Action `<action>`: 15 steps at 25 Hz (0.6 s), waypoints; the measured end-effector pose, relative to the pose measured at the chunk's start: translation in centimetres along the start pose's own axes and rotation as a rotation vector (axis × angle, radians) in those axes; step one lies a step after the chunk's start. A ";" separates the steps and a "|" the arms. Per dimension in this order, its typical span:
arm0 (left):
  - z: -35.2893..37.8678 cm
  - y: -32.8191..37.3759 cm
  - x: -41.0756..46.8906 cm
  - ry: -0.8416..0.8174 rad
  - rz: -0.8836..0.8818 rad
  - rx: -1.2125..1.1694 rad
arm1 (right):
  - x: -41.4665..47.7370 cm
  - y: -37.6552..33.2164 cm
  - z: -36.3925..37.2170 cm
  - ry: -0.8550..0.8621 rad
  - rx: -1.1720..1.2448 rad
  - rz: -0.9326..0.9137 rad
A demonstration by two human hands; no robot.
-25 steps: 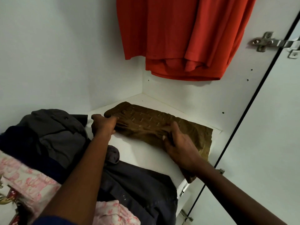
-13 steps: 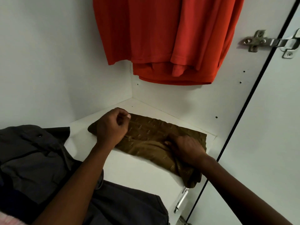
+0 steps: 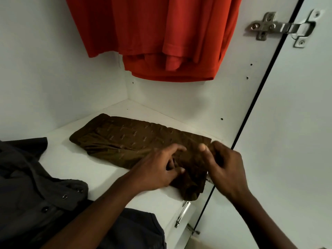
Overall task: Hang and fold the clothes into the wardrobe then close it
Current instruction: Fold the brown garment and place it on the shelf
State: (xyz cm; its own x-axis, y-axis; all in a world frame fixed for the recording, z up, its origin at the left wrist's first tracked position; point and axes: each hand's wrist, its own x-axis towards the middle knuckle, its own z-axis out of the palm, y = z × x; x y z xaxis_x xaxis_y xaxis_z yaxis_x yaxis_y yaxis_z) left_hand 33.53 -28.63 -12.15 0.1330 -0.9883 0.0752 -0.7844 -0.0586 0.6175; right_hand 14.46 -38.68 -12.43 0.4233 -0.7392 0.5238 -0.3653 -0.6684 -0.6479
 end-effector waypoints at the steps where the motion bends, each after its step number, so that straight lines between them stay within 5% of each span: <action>1: 0.2 -0.3 0.1 0.040 -0.008 0.021 | -2.2 -0.4 -0.7 -0.012 -0.053 0.007; 5: 1.3 -0.7 0.5 0.174 -0.023 -0.028 | -8.7 -0.5 0.7 -0.152 -0.381 -0.008; 11: 1.6 -1.3 0.3 0.170 -0.016 -0.134 | -10.3 0.1 3.3 0.166 -0.413 -0.067; 15: 0.9 -1.8 0.1 0.056 0.044 -0.147 | -10.8 -0.5 4.2 0.220 -0.460 -0.190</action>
State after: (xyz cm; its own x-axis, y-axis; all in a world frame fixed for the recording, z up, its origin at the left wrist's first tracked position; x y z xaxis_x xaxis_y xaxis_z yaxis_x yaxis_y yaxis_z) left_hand 34.42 -28.77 -14.00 0.1374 -0.9798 0.1453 -0.6937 0.0095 0.7202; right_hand 13.49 -30.02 -20.11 0.3519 -0.5691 0.7432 -0.6451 -0.7227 -0.2481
